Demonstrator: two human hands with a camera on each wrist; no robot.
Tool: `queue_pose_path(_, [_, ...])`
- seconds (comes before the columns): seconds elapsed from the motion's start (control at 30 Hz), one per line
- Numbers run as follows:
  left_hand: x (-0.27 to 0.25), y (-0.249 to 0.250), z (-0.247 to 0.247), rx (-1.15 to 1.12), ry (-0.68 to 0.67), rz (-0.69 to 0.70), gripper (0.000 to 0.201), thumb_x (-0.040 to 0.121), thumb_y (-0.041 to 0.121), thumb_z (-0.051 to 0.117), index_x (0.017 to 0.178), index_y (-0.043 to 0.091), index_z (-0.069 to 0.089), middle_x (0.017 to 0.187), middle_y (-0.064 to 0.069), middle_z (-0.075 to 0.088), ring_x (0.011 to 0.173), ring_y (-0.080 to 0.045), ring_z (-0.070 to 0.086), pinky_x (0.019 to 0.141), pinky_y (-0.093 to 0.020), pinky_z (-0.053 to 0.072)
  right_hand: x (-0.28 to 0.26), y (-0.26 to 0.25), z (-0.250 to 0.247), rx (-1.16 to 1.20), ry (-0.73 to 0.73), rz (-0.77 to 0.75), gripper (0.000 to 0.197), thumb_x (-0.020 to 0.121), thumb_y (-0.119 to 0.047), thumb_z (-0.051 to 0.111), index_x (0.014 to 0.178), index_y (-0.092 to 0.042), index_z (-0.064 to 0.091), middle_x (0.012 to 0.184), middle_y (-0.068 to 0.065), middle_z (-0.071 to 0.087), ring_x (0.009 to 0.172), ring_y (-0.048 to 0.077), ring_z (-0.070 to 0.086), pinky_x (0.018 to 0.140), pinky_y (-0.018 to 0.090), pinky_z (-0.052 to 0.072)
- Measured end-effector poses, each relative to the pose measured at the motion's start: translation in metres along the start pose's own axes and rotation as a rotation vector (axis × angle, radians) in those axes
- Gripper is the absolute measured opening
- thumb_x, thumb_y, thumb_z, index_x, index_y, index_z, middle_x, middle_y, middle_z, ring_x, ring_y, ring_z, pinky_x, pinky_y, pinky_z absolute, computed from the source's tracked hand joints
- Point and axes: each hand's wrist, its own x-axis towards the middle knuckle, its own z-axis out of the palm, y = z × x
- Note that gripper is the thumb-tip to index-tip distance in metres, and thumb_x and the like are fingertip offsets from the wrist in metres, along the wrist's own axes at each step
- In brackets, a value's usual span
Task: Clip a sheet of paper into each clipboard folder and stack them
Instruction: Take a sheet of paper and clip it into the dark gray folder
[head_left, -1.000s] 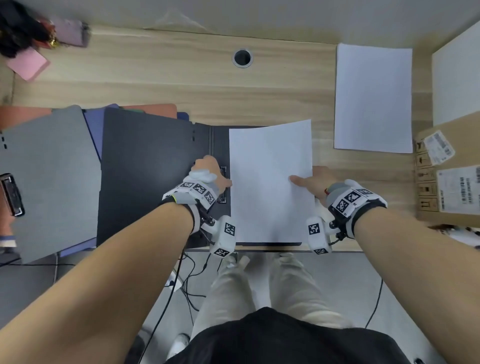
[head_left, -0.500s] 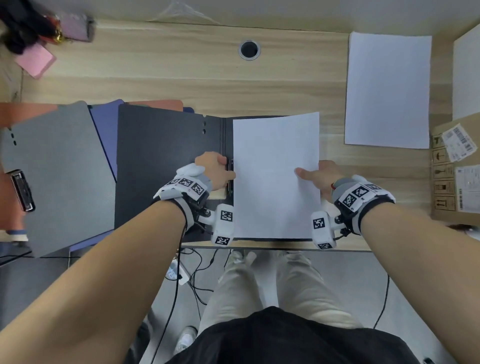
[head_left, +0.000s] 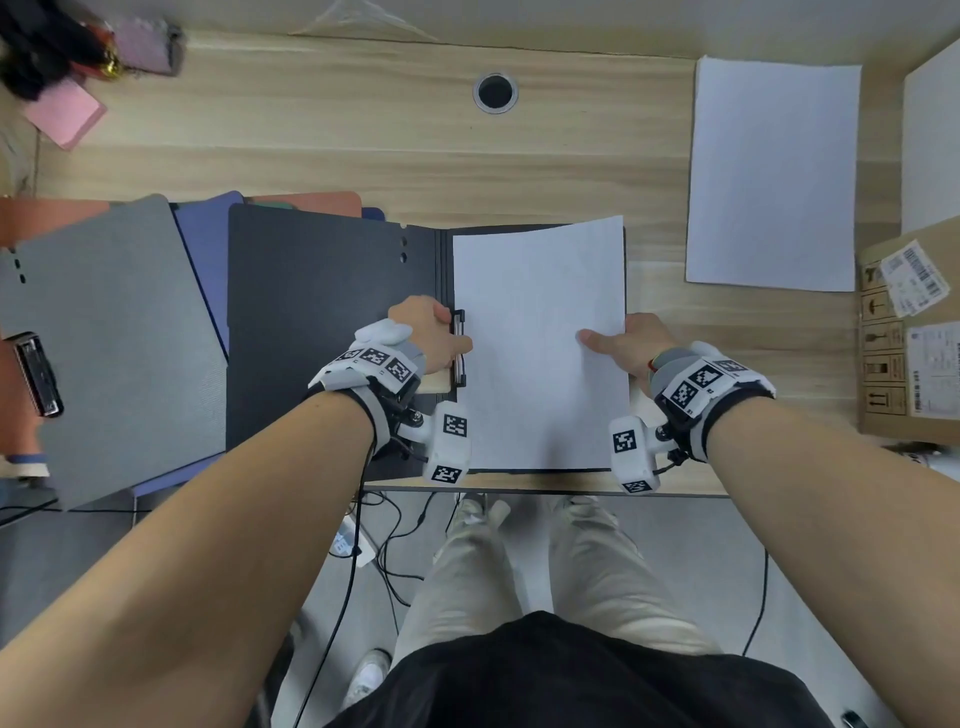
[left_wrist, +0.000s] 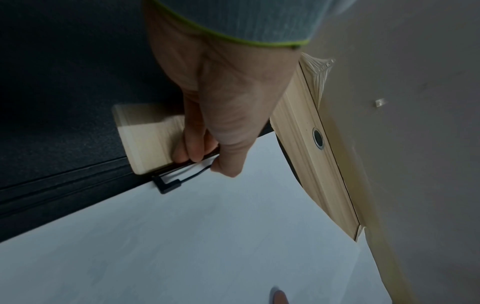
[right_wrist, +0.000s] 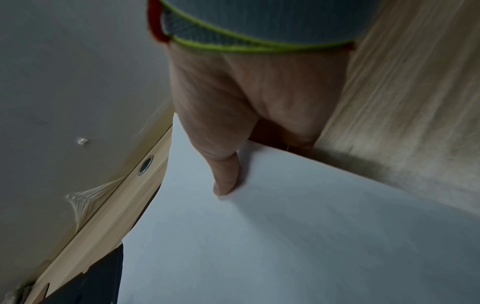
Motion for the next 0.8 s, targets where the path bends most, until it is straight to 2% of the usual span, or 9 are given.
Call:
queue_pose_path(0.13, [0.001, 0.002, 0.001, 0.008, 0.006, -0.011, 0.044, 0.071, 0.028, 0.076, 0.112, 0.022, 0.066, 0.09, -0.004, 0.074, 0.077, -0.023, 0.075, 0.08, -0.039, 0.062, 0.003, 0.001, 0.002, -0.002, 0.015, 0.0, 0.087, 0.084, -0.046, 0.071, 0.146, 0.002, 0.032, 0.149, 0.014, 0.041, 0.135, 0.032, 0.042, 0.109, 0.04, 0.037])
queue_pose_path(0.3, [0.001, 0.004, 0.002, 0.034, 0.006, -0.023, 0.048, 0.066, 0.032, 0.076, 0.112, 0.023, 0.066, 0.092, -0.002, 0.073, 0.077, -0.022, 0.074, 0.08, -0.038, 0.062, 0.003, 0.001, 0.004, -0.007, 0.019, -0.004, 0.087, 0.087, -0.045, 0.069, 0.147, 0.003, 0.029, 0.152, 0.016, 0.037, 0.138, 0.032, 0.038, 0.104, 0.036, 0.035])
queue_pose_path(0.4, [0.0, 0.005, 0.002, 0.07, -0.001, -0.027, 0.053, 0.06, 0.038, 0.072, 0.111, 0.026, 0.065, 0.089, -0.001, 0.074, 0.076, -0.02, 0.074, 0.08, -0.037, 0.061, 0.003, -0.001, 0.003, -0.014, 0.009, -0.002, 0.088, 0.087, -0.045, 0.068, 0.149, 0.001, 0.026, 0.155, 0.015, 0.033, 0.141, 0.031, 0.035, 0.109, 0.038, 0.034])
queue_pose_path(0.6, [0.004, 0.009, 0.005, 0.143, 0.042, -0.023, 0.046, 0.071, 0.032, 0.077, 0.113, 0.02, 0.063, 0.094, -0.002, 0.073, 0.08, -0.022, 0.073, 0.08, -0.037, 0.061, 0.002, -0.003, 0.004, -0.044, 0.009, -0.009, 0.089, 0.086, -0.046, 0.068, 0.149, 0.001, 0.027, 0.155, 0.014, 0.033, 0.141, 0.031, 0.035, 0.112, 0.039, 0.034])
queue_pose_path(0.67, [0.005, 0.014, 0.005, 0.215, 0.022, -0.031, 0.038, 0.075, 0.033, 0.076, 0.108, 0.023, 0.059, 0.094, -0.001, 0.069, 0.082, -0.022, 0.071, 0.081, -0.036, 0.059, 0.002, -0.003, 0.004, -0.045, 0.006, -0.006, 0.09, 0.086, -0.046, 0.069, 0.15, 0.001, 0.026, 0.156, 0.014, 0.032, 0.141, 0.03, 0.035, 0.112, 0.038, 0.033])
queue_pose_path(0.73, [0.005, 0.018, 0.006, 0.282, 0.012, -0.041, 0.034, 0.077, 0.034, 0.075, 0.099, 0.022, 0.053, 0.091, -0.001, 0.063, 0.077, -0.022, 0.065, 0.075, -0.032, 0.057, 0.003, -0.003, 0.003, -0.045, 0.001, -0.005, 0.091, 0.086, -0.045, 0.069, 0.15, 0.002, 0.025, 0.157, 0.014, 0.031, 0.142, 0.03, 0.034, 0.112, 0.038, 0.032])
queue_pose_path(0.8, [0.006, 0.02, 0.007, 0.311, 0.023, -0.05, 0.034, 0.077, 0.035, 0.075, 0.094, 0.02, 0.05, 0.087, 0.0, 0.059, 0.068, -0.02, 0.059, 0.061, -0.027, 0.05, 0.002, -0.004, 0.003, -0.052, -0.003, -0.006, 0.09, 0.087, -0.045, 0.069, 0.15, 0.002, 0.025, 0.157, 0.014, 0.031, 0.142, 0.03, 0.033, 0.112, 0.037, 0.031])
